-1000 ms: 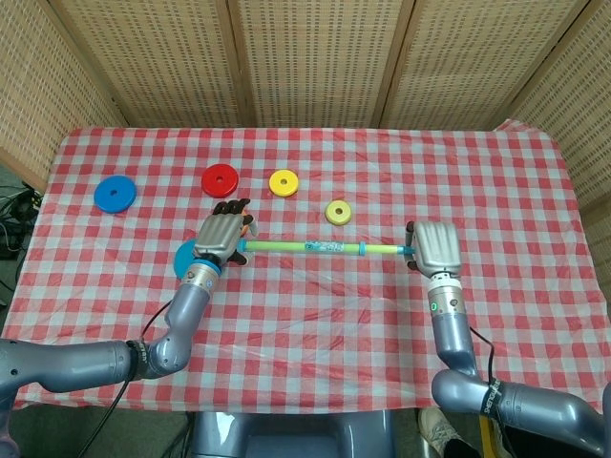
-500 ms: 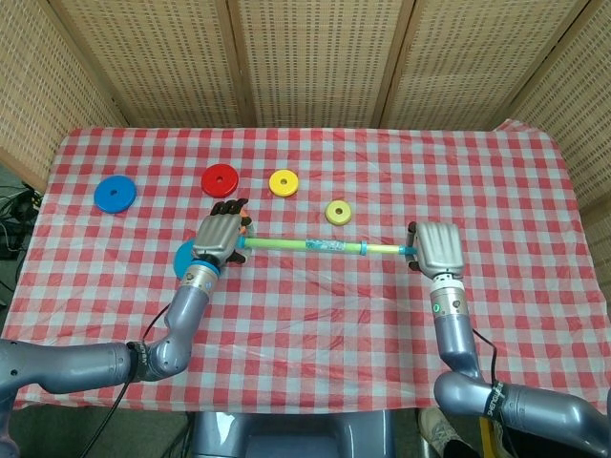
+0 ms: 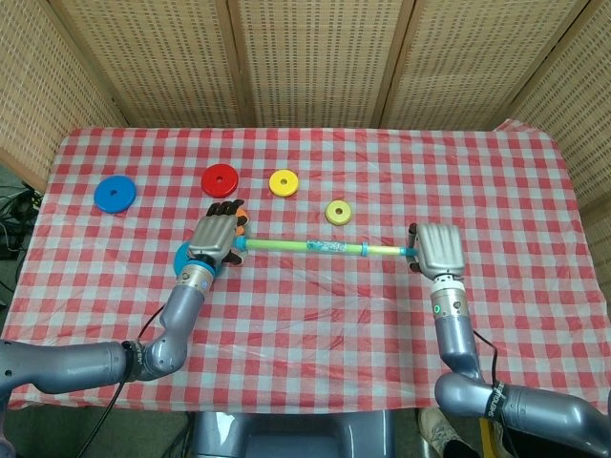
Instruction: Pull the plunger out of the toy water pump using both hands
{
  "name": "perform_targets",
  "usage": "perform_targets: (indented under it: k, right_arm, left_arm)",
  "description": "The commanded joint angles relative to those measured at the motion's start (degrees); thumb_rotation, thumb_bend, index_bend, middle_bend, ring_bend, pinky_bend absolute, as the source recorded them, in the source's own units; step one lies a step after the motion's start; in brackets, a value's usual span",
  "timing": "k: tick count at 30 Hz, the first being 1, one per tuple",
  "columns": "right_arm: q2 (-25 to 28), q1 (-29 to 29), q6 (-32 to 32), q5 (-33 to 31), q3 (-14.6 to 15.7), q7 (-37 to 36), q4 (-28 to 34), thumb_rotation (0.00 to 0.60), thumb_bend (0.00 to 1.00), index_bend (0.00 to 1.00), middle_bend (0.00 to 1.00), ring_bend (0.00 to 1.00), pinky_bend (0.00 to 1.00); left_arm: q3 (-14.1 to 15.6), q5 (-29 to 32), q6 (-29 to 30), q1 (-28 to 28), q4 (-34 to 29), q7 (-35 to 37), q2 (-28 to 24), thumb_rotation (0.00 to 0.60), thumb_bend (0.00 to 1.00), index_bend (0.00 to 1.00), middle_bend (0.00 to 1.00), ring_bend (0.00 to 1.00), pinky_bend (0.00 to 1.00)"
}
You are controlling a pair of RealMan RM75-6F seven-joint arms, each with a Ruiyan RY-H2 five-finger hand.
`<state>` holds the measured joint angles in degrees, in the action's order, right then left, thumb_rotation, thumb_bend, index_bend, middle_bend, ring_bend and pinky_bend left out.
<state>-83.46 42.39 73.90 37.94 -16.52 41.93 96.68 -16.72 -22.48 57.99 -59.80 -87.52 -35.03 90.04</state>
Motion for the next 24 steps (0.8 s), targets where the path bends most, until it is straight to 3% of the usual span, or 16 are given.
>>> perform_targets:
  k: [1,24]
  right_arm:
    - [0.0,0.0,0.1,0.0,0.1,0.1,0.0,0.6,0.54,0.8,1.0,1.0,0.86]
    - [0.0,0.0,-0.4,-0.5,0.4,0.3,-0.5,0.6,0.54,0.8,1.0,1.0,0.86]
  left_arm:
    - [0.0,-0.1,-0.1,-0.1,0.1,0.1,0.0,0.6,0.35,0.41,0.0,0.0,0.0]
    - [0.2,-2.6,-1.6,0.1,1.2,2.8,0.5,0.6,0.34,0.41,0.0,0.0,0.0]
